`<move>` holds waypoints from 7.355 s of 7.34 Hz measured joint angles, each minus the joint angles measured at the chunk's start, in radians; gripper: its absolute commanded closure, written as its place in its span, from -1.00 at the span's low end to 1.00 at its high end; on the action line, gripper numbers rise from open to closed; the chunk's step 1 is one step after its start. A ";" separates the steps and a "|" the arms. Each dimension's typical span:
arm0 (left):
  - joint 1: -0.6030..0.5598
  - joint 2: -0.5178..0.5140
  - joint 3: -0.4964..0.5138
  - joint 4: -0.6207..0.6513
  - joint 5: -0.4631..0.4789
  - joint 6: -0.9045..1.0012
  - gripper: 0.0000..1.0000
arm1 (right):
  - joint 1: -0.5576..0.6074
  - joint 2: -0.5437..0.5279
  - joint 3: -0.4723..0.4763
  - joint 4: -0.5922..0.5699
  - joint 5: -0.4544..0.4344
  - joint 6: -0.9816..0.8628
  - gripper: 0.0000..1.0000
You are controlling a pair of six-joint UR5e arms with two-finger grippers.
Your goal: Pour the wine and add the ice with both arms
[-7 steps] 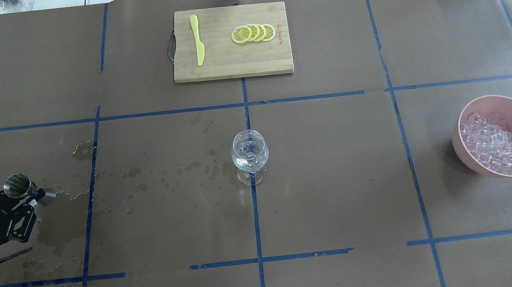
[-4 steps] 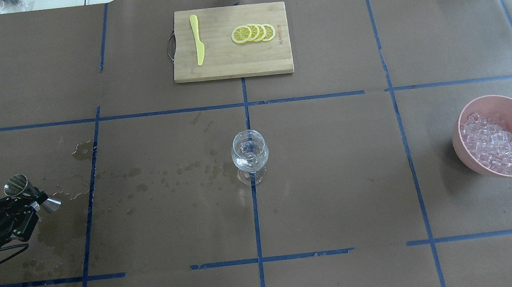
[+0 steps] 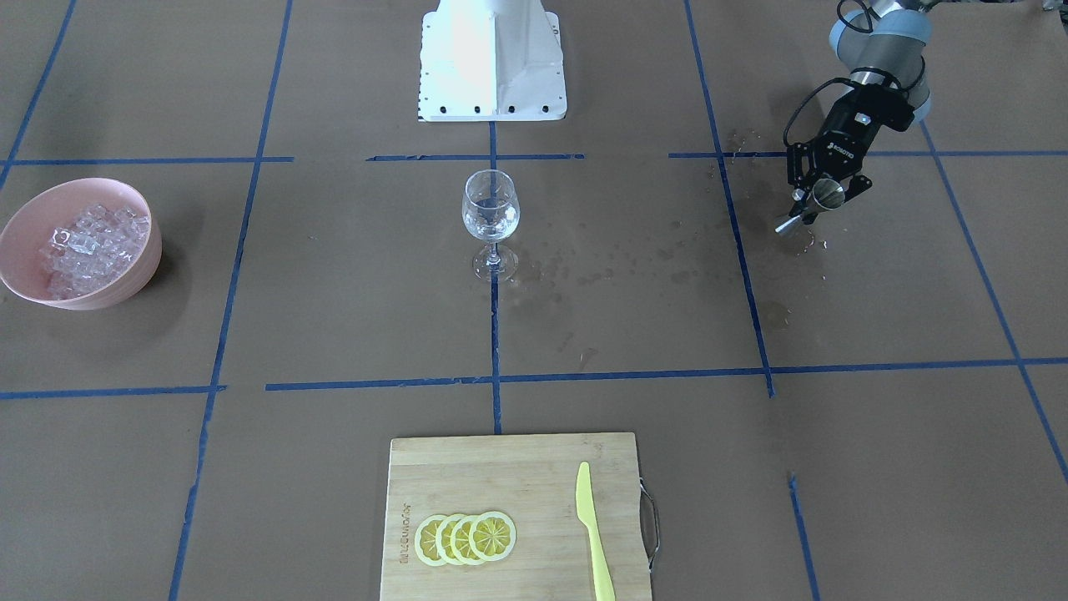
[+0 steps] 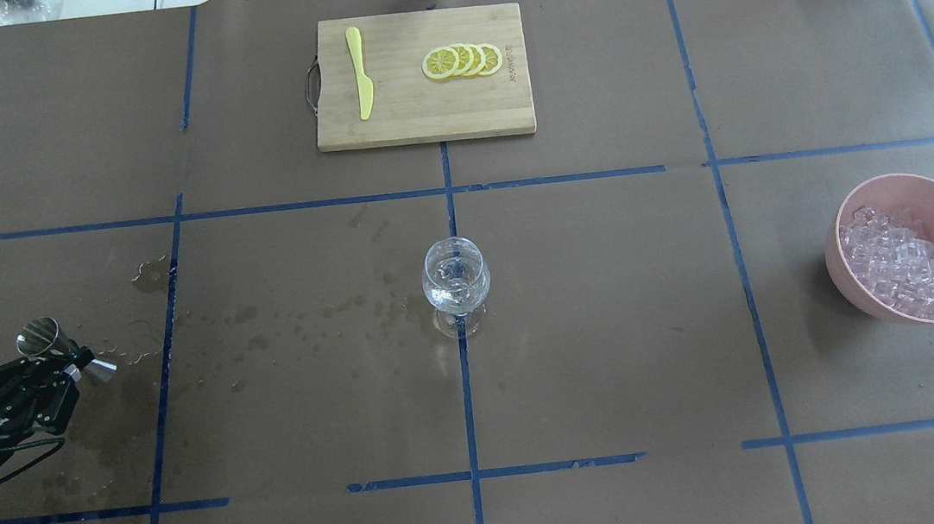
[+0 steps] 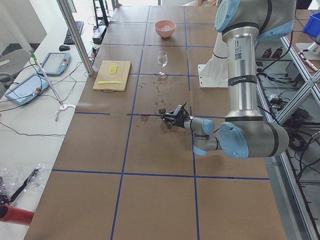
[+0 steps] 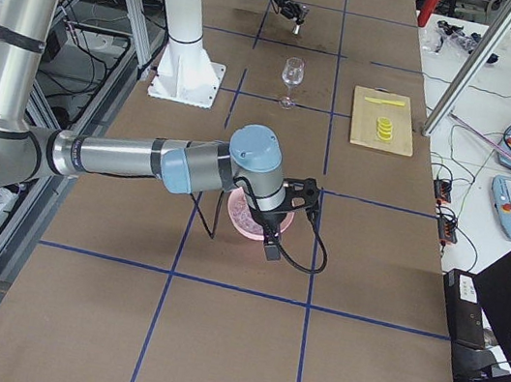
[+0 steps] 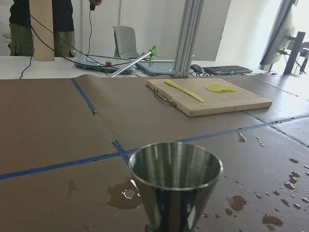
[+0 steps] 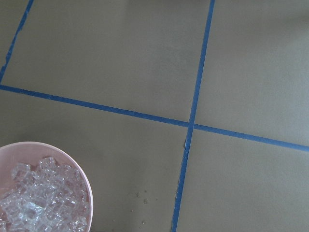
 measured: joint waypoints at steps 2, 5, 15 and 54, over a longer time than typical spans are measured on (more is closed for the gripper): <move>0.002 -0.030 0.012 0.030 0.016 0.007 1.00 | 0.000 0.000 0.000 0.000 0.000 0.000 -1.00; 0.012 -0.061 0.014 0.065 0.019 0.012 1.00 | 0.000 -0.002 0.000 0.000 0.000 0.000 -1.00; 0.060 -0.077 0.021 0.073 0.024 0.028 0.28 | 0.000 -0.002 -0.007 0.000 -0.002 -0.001 -1.00; -1.422 -0.025 -0.278 1.871 -1.470 0.765 -1.00 | 0.000 -0.004 -0.004 -0.002 0.000 0.001 -1.00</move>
